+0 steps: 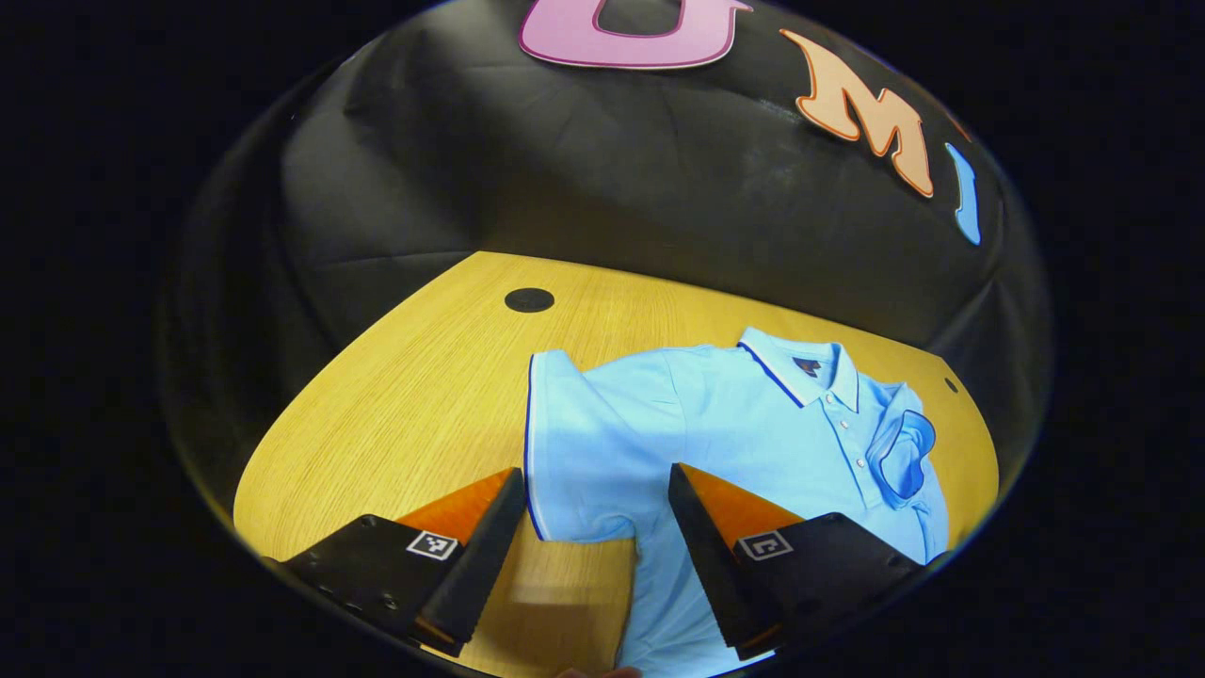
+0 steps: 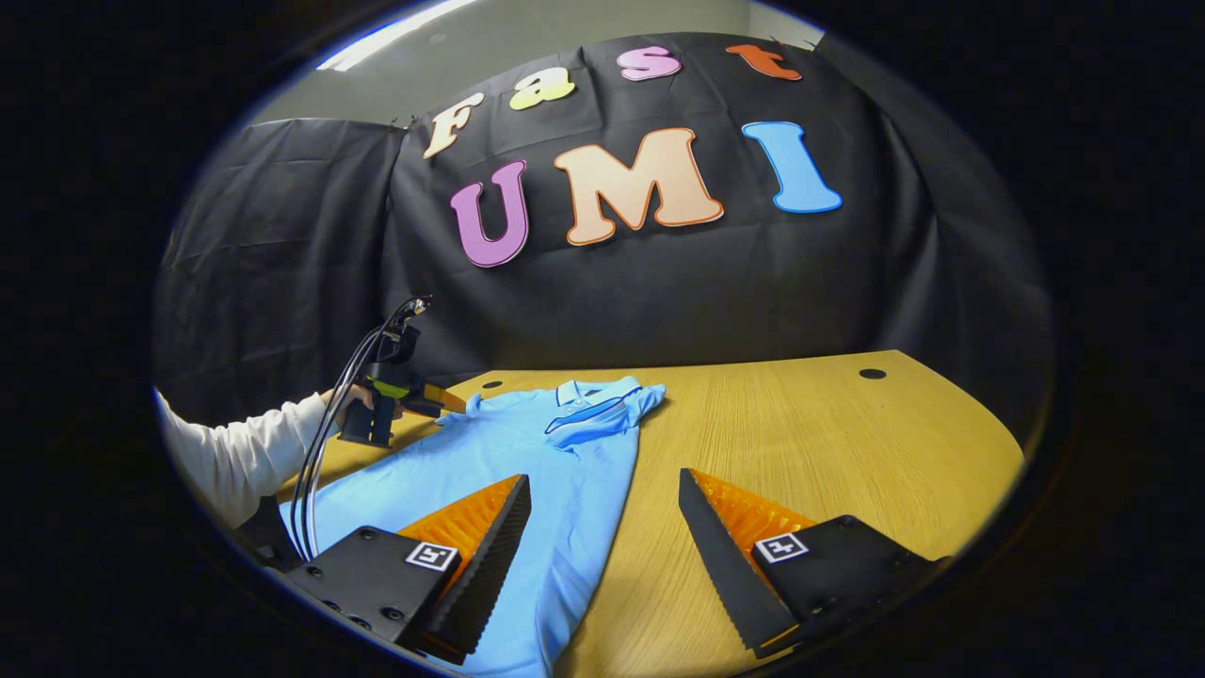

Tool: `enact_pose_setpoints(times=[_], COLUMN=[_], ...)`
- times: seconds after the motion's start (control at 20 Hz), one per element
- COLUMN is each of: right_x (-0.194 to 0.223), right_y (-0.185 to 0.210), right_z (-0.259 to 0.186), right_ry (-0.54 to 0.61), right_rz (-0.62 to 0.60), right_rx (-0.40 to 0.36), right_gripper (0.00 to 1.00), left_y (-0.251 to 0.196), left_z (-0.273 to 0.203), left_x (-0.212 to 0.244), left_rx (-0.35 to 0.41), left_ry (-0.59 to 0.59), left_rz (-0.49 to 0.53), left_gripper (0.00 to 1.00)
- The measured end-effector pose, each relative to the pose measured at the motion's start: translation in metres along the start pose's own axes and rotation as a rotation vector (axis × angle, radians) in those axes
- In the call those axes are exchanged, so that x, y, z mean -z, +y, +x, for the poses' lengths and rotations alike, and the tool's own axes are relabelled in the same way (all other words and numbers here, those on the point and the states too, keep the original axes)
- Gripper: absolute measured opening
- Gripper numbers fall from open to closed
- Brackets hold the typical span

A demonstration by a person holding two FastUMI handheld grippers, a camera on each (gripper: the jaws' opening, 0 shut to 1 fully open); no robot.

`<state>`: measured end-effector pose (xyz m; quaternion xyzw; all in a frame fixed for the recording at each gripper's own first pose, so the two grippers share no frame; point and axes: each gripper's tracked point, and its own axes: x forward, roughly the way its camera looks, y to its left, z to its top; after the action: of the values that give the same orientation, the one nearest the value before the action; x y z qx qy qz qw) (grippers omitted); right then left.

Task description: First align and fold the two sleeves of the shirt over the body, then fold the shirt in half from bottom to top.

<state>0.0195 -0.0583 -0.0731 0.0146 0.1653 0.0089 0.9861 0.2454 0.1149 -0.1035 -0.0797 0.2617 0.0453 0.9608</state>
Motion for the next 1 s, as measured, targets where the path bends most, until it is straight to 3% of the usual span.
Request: enact_pose_setpoints(times=[0.2,0.45,0.7,0.85,0.9,1.0], right_x=[0.002,-0.003,-0.003,0.000,0.001,0.001], right_y=[-0.006,-0.002,0.003,0.003,0.003,0.005], right_z=[0.000,-0.004,-0.005,-0.004,-0.004,-0.005], right_ry=[0.004,-0.005,-0.016,-0.005,-0.004,-0.003], right_rz=[0.001,0.022,0.018,0.017,0.013,0.008], right_rx=[0.015,0.005,0.000,-0.002,0.002,-0.001], right_gripper=[0.95,0.98,0.98,0.98,0.98,0.98], left_y=[0.009,0.018,0.011,0.005,0.006,0.002], left_z=[0.004,0.004,0.003,0.002,0.006,0.004], left_x=[0.006,0.011,0.011,0.010,0.011,0.011], left_rx=[-0.027,-0.055,-0.024,-0.007,-0.007,0.022], left_ry=[0.019,0.040,0.073,0.068,0.069,0.059], left_rz=[0.023,0.068,0.124,0.118,0.118,0.122], left_gripper=[0.89,0.75,0.60,0.48,0.23,0.20])
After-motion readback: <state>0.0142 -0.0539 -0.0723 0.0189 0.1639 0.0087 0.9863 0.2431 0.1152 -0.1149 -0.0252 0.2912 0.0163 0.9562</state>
